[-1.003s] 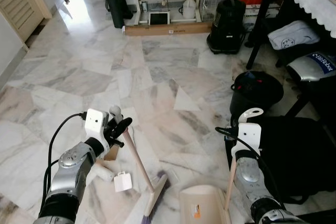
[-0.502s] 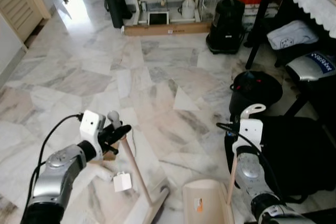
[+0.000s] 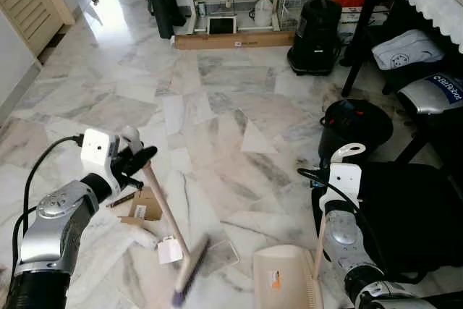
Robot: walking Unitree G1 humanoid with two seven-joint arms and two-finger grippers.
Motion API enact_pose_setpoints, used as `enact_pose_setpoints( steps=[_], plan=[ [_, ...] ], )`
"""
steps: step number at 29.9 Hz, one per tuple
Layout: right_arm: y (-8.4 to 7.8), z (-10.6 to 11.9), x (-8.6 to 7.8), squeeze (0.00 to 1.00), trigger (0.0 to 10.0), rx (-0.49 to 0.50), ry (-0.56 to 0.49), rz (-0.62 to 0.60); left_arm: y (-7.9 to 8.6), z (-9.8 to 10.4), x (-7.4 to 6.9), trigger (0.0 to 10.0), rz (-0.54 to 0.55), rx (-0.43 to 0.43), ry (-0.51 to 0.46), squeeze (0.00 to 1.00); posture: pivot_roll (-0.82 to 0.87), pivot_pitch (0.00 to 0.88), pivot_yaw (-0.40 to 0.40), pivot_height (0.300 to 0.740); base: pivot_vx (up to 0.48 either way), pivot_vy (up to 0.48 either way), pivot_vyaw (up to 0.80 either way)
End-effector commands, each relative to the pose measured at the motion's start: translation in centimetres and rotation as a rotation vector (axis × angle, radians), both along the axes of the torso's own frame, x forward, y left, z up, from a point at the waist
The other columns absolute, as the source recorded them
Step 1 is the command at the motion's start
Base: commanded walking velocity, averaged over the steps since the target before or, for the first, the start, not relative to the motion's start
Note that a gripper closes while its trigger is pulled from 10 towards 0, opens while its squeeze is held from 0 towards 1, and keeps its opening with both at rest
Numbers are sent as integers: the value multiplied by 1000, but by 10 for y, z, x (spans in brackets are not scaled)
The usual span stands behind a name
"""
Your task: Sweep floor
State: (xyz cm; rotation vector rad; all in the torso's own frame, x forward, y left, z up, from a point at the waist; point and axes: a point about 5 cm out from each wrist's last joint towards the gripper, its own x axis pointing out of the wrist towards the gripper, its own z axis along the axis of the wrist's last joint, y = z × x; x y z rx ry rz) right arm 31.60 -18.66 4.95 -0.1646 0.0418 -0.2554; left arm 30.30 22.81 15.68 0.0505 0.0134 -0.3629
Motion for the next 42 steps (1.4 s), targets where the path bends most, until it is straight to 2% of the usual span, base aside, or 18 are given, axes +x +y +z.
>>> enact_pose_setpoints(
  steps=[1, 6, 14, 19, 32, 35, 40, 42],
  plan=[
    [4, -3, -1, 0, 10000, 21, 5, 11, 3, 0, 0, 10000, 33, -7, -13, 0, 131, 74, 58, 740, 0, 0, 0],
    [5, -4, -3, 0, 10000, 17, 4, 9, -7, -3, 1, 10000, 22, -29, -18, 0, 127, 77, 58, 740, 0, 0, 0],
    [7, -7, -7, 0, 10000, 27, -1, 25, -11, -19, 7, 10000, 53, 50, -8, 0, 116, 85, 67, 740, 0, 0, 0],
    [9, -11, -11, 0, 10000, 28, 4, 31, -16, -22, 10, 10000, 67, 47, -21, 0, 117, 96, 68, 740, 0, 0, 0],
    [15, -21, -19, 0, 10000, 39, 38, 54, -18, -30, 27, 10000, 117, 41, -30, 0, 116, 122, 75, 740, 0, 0, 0],
    [15, -24, -22, 0, 10000, 39, 45, 55, -19, -33, 31, 10000, 123, 68, -35, 0, 114, 125, 78, 740, 0, 0, 0],
    [14, -26, -24, 0, 10000, 41, 52, 54, -20, -38, 35, 10000, 131, 79, -13, 0, 108, 125, 83, 740, 0, 0, 0],
    [13, -26, -24, 0, 10000, 42, 52, 49, -24, -50, 34, 10000, 102, 103, 50, 0, 101, 125, 86, 740, 0, 0, 0]
  ],
)
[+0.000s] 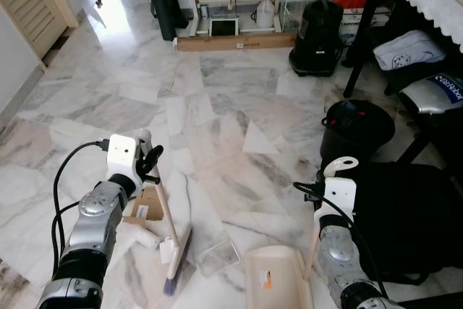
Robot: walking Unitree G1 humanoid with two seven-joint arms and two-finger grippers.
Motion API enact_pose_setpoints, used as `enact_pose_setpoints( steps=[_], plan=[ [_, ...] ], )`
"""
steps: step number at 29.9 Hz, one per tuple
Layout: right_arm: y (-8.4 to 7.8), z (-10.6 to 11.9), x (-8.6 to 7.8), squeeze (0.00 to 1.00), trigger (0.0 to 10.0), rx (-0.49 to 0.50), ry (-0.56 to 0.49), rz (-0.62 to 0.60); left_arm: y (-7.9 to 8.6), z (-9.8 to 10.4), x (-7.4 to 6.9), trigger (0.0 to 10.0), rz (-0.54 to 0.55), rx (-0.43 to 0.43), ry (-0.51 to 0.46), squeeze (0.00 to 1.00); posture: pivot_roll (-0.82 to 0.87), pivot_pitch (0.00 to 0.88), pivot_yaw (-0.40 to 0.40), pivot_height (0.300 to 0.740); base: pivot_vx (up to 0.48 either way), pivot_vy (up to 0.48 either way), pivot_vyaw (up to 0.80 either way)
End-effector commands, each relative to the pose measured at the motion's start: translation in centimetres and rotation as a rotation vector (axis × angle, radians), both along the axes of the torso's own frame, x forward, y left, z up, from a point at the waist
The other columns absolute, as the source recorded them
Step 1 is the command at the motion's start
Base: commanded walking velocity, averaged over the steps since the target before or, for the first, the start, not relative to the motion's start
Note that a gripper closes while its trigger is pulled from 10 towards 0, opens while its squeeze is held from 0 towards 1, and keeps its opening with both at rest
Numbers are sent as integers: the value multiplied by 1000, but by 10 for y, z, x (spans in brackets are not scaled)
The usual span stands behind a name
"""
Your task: Sweep floor
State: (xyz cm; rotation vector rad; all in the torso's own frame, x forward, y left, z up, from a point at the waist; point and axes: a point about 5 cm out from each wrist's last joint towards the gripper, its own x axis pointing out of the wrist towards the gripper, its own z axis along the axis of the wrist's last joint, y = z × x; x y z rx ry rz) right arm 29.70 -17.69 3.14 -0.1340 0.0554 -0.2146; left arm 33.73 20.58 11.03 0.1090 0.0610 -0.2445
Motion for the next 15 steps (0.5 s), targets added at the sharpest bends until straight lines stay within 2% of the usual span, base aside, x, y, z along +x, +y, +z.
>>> enact_pose_setpoints(
  steps=[1, 4, 15],
  plan=[
    [4, -8, -6, 0, 10000, 9, 40, 11, -1, -4, 0, 10000, -17, 35, 20, 0, 101, 125, 86, 740, 0, 0, 0],
    [2, -8, -6, 0, 10000, 6, 40, 5, -8, -15, -3, 10000, -55, -3, 66, 0, 94, 124, 85, 740, 0, 0, 0],
    [0, -8, -5, 0, 10000, 0, 44, 6, -16, -19, -5, 10000, -140, -70, 88, 0, 94, 124, 79, 740, 0, 0, 0]
  ],
)
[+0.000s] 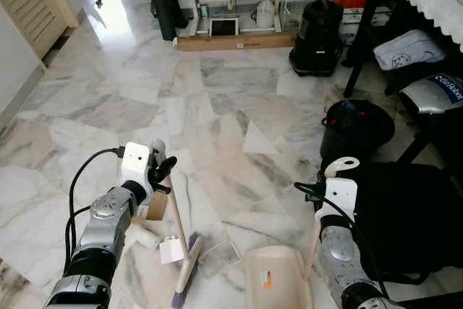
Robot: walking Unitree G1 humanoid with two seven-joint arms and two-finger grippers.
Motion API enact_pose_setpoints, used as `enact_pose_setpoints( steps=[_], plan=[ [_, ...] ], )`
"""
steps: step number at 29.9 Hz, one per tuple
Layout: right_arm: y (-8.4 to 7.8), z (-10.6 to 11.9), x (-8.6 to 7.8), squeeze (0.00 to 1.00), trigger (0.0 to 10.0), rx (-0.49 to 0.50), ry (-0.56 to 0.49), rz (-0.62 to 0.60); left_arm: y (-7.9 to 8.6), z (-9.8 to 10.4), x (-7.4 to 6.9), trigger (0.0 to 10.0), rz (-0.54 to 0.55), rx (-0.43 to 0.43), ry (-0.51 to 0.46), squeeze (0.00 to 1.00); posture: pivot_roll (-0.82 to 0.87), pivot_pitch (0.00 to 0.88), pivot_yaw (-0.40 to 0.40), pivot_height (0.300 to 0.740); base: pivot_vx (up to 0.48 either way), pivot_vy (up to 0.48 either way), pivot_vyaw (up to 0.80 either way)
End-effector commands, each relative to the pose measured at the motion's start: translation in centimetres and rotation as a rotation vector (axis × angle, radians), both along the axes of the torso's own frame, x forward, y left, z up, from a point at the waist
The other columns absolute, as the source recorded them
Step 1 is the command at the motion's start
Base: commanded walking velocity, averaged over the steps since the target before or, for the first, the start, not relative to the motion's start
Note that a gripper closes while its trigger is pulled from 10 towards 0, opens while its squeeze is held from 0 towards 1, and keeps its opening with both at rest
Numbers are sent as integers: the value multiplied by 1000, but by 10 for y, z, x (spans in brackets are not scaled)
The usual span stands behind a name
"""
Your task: Sweep floor
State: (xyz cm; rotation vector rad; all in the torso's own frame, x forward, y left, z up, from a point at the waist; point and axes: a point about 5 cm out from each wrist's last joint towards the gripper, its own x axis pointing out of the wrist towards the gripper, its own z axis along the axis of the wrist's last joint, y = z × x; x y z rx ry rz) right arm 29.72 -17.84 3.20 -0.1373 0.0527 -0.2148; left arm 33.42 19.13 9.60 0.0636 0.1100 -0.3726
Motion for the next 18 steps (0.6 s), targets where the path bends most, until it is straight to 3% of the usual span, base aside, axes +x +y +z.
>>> enact_pose_setpoints(
  steps=[1, 18],
  plan=[
    [2, -8, -5, 0, 10000, 3, 47, 7, -2, -5, -2, 10000, -20, -30, 29, 0, 94, 124, 79, 740, 0, 0, 0],
    [5, -9, -4, 0, 10000, 6, 60, 18, -2, 5, -5, 10000, -127, -82, 8, 0, 102, 122, 77, 740, 0, 0, 0]
  ],
)
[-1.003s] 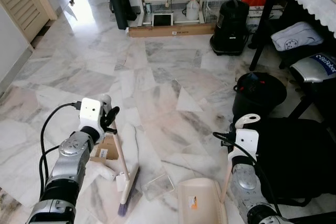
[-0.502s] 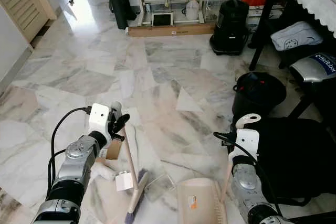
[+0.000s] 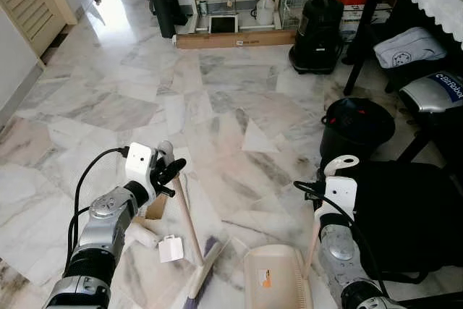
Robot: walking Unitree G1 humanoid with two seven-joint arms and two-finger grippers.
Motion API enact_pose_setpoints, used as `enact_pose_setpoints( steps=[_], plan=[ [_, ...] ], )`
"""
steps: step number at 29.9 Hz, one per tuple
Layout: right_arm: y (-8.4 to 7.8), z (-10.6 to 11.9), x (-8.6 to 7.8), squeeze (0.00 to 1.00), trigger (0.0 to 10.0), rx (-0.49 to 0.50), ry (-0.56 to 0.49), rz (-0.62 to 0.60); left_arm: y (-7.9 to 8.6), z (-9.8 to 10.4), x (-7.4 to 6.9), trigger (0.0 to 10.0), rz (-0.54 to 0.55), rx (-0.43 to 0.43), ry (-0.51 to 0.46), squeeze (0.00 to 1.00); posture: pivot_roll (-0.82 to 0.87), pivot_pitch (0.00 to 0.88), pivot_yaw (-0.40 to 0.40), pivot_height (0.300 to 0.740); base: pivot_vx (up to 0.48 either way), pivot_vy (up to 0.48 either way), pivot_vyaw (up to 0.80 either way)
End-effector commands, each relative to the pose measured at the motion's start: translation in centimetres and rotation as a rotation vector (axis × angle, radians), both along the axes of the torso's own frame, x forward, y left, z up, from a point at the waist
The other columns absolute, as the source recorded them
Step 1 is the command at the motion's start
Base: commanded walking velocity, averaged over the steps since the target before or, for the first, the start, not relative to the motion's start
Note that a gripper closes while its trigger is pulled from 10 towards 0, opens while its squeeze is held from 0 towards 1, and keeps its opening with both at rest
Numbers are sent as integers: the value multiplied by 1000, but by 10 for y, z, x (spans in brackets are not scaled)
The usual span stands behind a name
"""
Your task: Sweep floor
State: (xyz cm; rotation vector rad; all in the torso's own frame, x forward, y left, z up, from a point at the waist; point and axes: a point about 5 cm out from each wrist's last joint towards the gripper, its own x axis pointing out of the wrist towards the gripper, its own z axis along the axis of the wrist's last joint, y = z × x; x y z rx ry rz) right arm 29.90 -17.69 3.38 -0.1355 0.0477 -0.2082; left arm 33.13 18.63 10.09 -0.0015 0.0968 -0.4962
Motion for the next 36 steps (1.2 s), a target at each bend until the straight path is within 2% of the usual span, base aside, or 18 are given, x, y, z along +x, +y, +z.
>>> enact_pose_setpoints(
  steps=[1, 7, 14, 22, 28, 36],
  plan=[
    [4, -10, -5, 0, 10000, 5, 64, 13, 2, 2, -2, 10000, -17, -24, 6, 0, 103, 119, 76, 740, 0, 0, 0],
    [5, -9, -4, 0, 10000, 4, 64, 14, -6, 6, -4, 10000, -92, -53, 11, 0, 107, 113, 75, 740, 0, 0, 0],
    [6, -8, -2, 0, 10000, 6, 69, 14, -9, 8, -16, 10000, -196, -58, 55, 0, 114, 105, 74, 740, 0, 0, 0],
    [5, -8, -1, 0, 10000, 5, 73, 13, -8, 20, -18, 10000, -212, -80, 39, 0, 122, 102, 71, 740, 0, 0, 0],
    [6, -7, 1, 0, 10000, 5, 71, 14, -15, 35, -16, 10000, -228, -103, -5, 0, 127, 94, 68, 740, 0, 0, 0],
    [6, -5, 3, 0, 10000, 8, 66, 14, -19, 39, -14, 10000, -211, -137, -19, 0, 126, 89, 70, 740, 0, 0, 0]
  ],
)
